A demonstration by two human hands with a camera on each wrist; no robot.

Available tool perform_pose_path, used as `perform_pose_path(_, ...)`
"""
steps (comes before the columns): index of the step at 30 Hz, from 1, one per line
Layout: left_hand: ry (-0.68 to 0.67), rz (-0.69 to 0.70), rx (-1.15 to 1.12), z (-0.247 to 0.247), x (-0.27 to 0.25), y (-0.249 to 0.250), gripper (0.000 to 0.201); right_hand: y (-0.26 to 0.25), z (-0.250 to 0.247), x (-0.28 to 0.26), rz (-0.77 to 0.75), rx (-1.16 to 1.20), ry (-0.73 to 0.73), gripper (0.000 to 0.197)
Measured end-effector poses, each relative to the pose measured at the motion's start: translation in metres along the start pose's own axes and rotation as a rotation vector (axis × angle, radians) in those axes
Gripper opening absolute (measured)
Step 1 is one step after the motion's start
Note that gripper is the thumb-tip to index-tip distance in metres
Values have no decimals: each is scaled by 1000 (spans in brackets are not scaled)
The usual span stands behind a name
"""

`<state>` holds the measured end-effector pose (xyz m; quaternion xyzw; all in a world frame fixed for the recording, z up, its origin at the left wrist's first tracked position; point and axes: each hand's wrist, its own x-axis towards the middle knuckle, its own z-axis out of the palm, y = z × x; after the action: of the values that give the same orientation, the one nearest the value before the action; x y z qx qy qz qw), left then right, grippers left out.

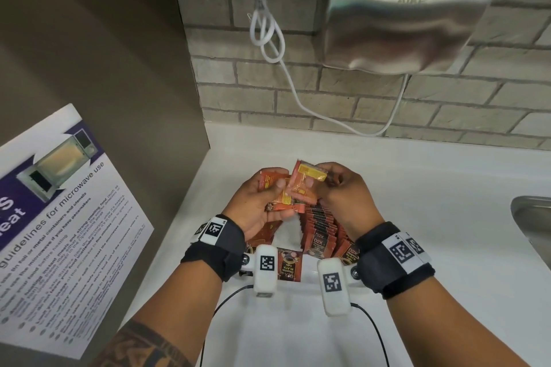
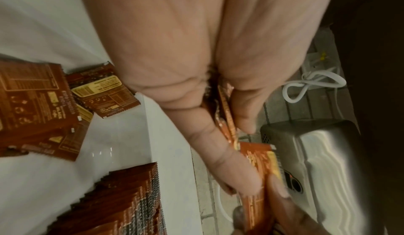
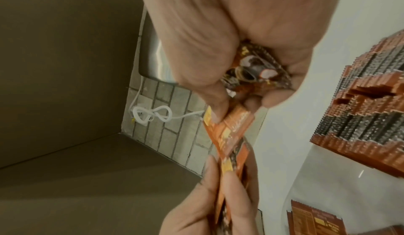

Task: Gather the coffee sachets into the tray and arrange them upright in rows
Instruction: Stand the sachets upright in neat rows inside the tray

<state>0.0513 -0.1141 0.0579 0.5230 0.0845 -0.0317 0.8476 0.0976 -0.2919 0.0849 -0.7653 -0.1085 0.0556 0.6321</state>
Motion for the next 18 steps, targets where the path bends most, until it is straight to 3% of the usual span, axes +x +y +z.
perform_pose_path(3, 63, -51, -79, -3, 3, -1, 19, -5, -1, -2, -184, 1, 105, 15)
perform_pose_path(8, 20, -14, -102, 0, 6, 2, 28, 8, 7, -6, -263, -293, 30, 32)
perform_pose_path(12, 37, 38, 12, -2, 7, 2, 28, 11, 5, -8, -204, -284, 27, 41)
perform_pose_path(15, 64, 75, 43, -1, 8, 1, 31, 13, 2, -4, -37, -144, 35, 44)
perform_pose_path(18, 35, 95, 70, 3, 6, 2, 35, 12, 2, -3, 152, 123, 43, 18)
